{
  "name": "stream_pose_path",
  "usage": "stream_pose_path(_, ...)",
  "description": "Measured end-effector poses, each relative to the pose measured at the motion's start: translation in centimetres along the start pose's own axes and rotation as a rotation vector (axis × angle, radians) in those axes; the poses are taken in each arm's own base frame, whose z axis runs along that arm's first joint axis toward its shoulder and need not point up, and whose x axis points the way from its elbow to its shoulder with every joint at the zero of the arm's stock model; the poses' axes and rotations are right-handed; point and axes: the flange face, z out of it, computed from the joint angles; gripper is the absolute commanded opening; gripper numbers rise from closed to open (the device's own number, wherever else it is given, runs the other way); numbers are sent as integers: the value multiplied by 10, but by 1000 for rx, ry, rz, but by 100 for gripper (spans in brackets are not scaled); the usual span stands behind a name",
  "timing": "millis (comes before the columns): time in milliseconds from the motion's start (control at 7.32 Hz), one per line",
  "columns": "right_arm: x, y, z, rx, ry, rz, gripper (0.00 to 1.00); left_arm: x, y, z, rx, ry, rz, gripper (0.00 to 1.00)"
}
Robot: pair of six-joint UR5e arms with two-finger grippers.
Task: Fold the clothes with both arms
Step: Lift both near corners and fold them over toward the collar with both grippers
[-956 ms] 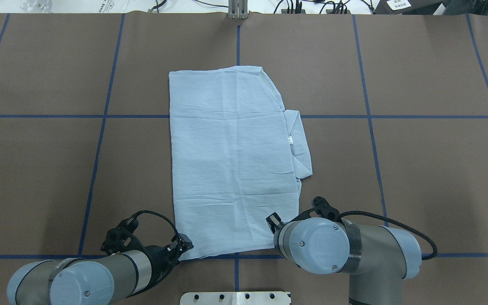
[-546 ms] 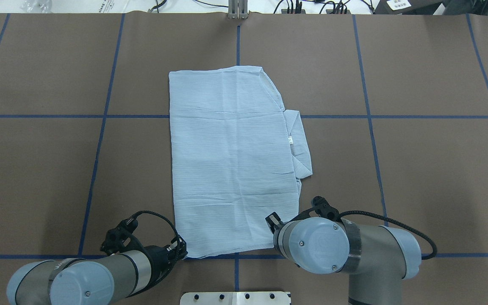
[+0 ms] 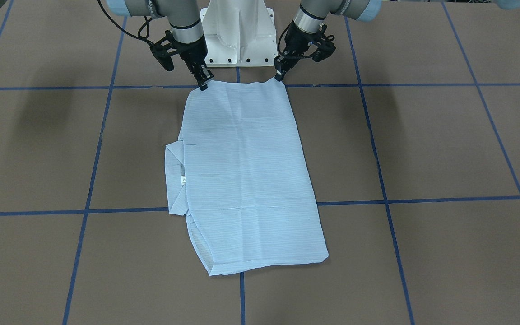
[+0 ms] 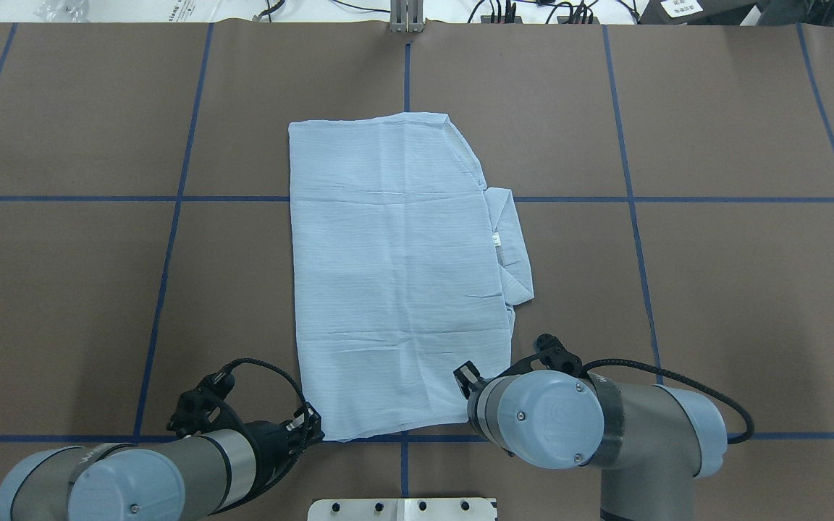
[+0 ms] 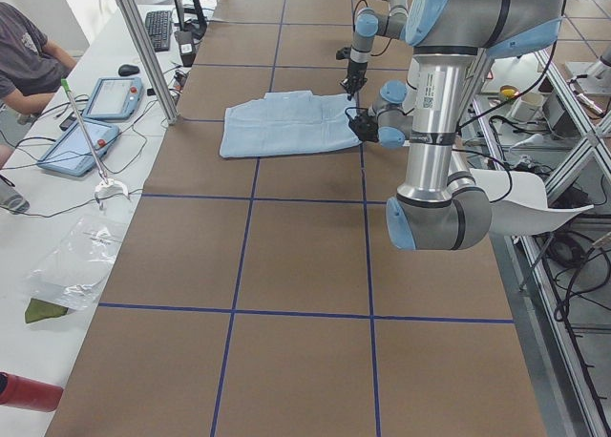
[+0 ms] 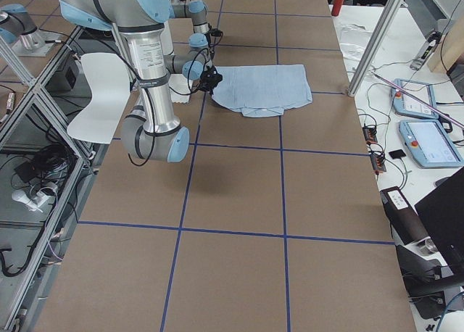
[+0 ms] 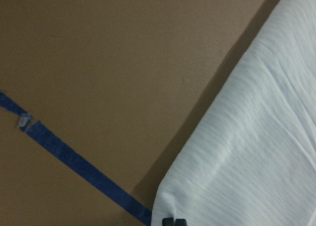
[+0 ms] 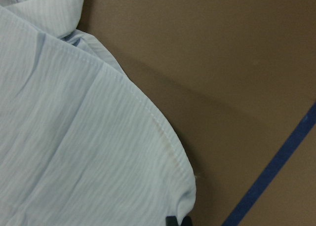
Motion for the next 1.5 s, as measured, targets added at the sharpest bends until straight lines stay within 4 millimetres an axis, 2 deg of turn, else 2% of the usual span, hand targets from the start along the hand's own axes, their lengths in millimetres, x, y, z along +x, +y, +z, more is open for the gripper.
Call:
stream_pose_path(273,1,-4,-45,-3,-8,25,0,34,13,-74,-74,60,-25,0)
stream_pose_path(410,-2,-9,-68,12,-5,38,0,50,11,-108,-99,84,-37,0)
stream_pose_path(546,-14,-20,-85,25,-18,57,0,67,-5,-126,-85,104,-39,0)
stream_pose_path(683,-36,-35,-99,31,-41,74,0,88,-31,-135,-57,121,-30,0)
stream_pose_path(820,-62,-46,-109,35,-65,85,0,109,-57,-133,-22,127,-9,0)
stream_pose_path(1093,-128,-71,-114,62,-94,93,0,143,-110,-117,62,121,46,0)
stream_pose_path(1229,-160,-86,-109,83,-93,80,0,156,-136,-104,99,106,71,0)
stream_pose_path(1503,-227,-111,-71,110,-83,53,0,183,-192,-70,184,85,110,0)
